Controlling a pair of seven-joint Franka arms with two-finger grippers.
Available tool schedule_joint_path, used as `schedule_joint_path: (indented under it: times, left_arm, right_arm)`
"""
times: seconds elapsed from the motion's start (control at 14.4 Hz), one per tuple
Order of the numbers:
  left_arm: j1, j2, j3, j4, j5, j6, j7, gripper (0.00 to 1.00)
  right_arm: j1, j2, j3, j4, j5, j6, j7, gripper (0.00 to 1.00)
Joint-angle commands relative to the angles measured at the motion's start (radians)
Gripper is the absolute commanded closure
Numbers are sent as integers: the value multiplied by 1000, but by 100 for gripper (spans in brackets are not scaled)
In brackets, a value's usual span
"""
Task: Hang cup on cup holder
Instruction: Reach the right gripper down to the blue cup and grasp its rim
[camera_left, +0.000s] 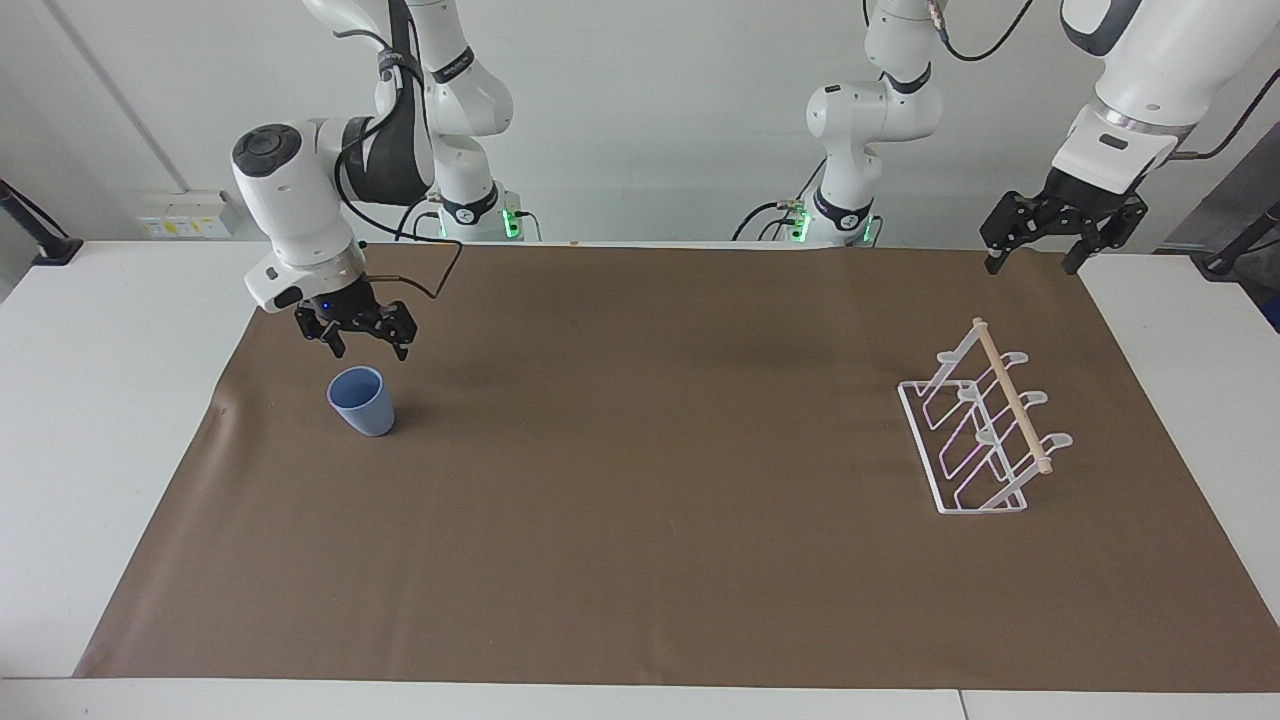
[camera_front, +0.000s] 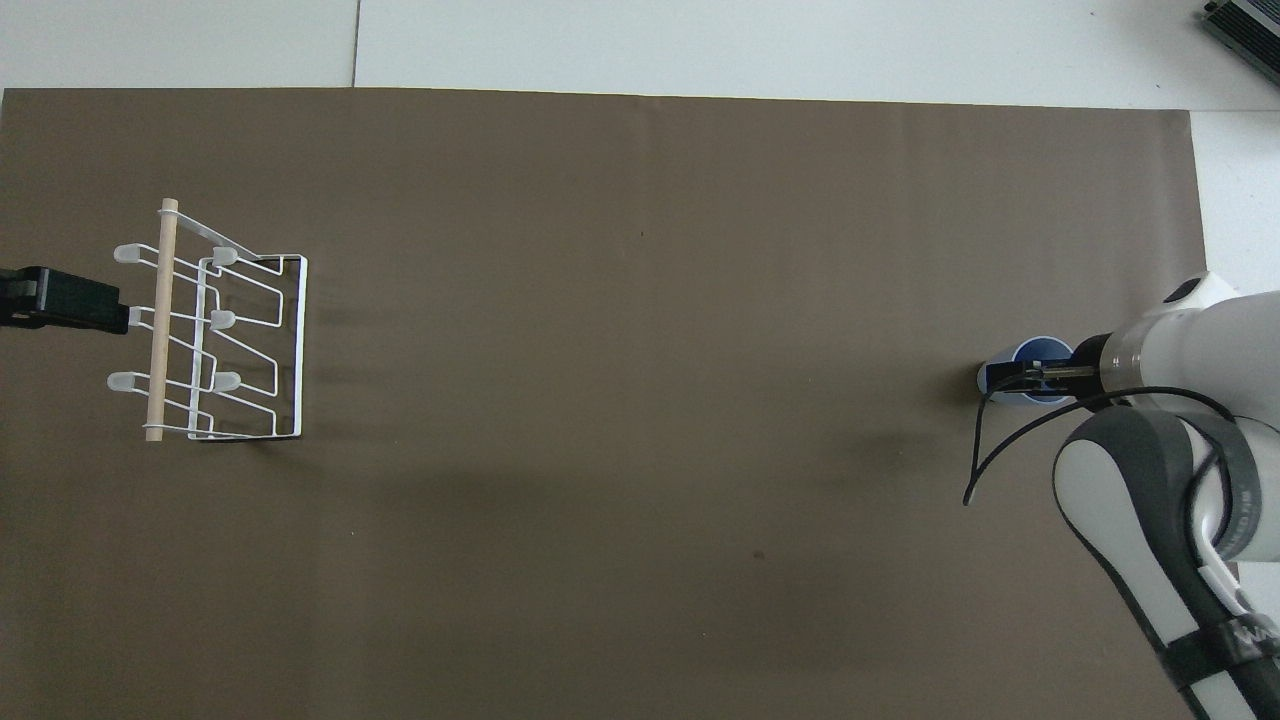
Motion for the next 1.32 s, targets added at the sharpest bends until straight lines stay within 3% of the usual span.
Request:
schedule_joint_path:
  times: [0.0, 0.49, 0.97, 1.18, 1.25]
  left_arm:
    - [11, -28, -6, -34, -1, 11, 3, 0]
    - [11, -28, -6, -34, -1, 11, 3, 0]
    - [11, -28, -6, -34, -1, 11, 3, 0]
    - [11, -28, -6, -34, -1, 11, 2, 0]
    - [11, -28, -6, -34, -1, 11, 3, 0]
  right_arm:
    - [0, 22, -2, -20, 28, 55, -51, 0]
    - [1, 48, -2, -64, 28, 119, -51, 0]
    - [1, 47, -1, -70, 28, 119, -53, 72]
    - [1, 47, 2, -69, 28, 119, -48, 97]
    - [1, 47, 4, -70, 28, 118, -48, 100]
